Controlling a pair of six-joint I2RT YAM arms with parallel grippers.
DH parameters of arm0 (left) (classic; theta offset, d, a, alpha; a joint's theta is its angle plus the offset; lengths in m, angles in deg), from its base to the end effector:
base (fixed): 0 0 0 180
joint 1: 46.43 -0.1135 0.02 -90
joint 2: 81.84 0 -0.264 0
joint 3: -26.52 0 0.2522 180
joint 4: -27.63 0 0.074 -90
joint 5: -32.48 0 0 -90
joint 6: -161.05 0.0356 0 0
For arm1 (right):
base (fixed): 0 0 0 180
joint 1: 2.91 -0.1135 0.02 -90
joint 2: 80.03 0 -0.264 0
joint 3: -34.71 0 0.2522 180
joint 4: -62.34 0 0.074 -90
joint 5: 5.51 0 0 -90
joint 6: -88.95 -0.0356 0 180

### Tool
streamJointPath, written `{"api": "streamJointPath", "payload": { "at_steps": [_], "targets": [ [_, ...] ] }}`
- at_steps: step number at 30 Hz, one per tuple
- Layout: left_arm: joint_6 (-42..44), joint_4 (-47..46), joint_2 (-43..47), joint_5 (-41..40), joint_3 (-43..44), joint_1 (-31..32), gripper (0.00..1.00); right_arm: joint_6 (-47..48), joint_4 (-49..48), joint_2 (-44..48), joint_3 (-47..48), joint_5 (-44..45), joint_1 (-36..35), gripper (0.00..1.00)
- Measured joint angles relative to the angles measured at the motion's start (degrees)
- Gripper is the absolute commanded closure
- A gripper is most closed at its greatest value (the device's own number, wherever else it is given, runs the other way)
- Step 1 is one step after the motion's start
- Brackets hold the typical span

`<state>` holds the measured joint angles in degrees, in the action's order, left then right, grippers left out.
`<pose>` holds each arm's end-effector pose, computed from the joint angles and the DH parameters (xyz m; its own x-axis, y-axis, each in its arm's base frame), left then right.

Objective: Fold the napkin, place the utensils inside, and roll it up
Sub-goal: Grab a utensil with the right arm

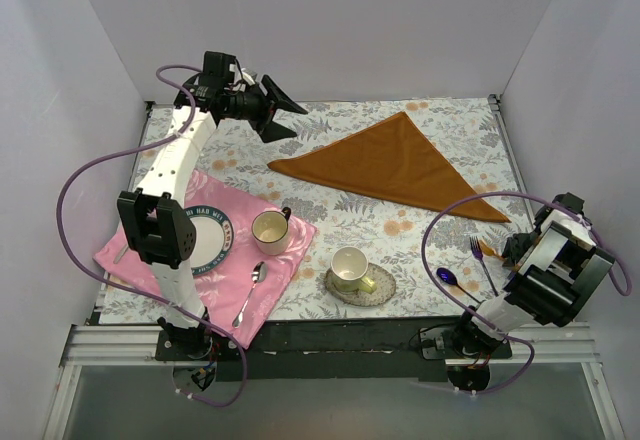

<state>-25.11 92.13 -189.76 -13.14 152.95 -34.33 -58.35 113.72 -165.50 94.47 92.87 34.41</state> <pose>0.3952 -0.1102 0.3732 -0.5459 -0.6097 0.5747 -0.7662 0.0858 -0.6368 0.1963 -0.1562 0.1608 0.1078 0.9647 -0.2402 0.9903 -0.0829 0.1113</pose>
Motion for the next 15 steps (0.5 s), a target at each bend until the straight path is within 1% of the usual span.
{"api": "streamJointPath", "payload": {
  "at_steps": [1,5,7,15],
  "targets": [
    [-0.26,-0.2,0.0,0.0,-0.61,0.0,0.41,-0.17,0.0,0.0,0.02,-0.02,-0.02,0.8],
    [-0.7,-0.66,0.22,-0.02,-2.21,0.0,0.41,-1.86,-0.31,0.02,0.02,-1.09,-0.28,0.93],
    [-0.76,-1.07,0.72,0.0,-2.93,0.0,0.41,-2.69,-0.33,0.15,0.02,-1.88,-0.55,0.95],
    [-1.09,-4.02,4.83,0.81,-6.93,0.0,0.41,-4.35,-0.2,4.2,0.11,-4.37,-2.16,0.97]
  ]
}}
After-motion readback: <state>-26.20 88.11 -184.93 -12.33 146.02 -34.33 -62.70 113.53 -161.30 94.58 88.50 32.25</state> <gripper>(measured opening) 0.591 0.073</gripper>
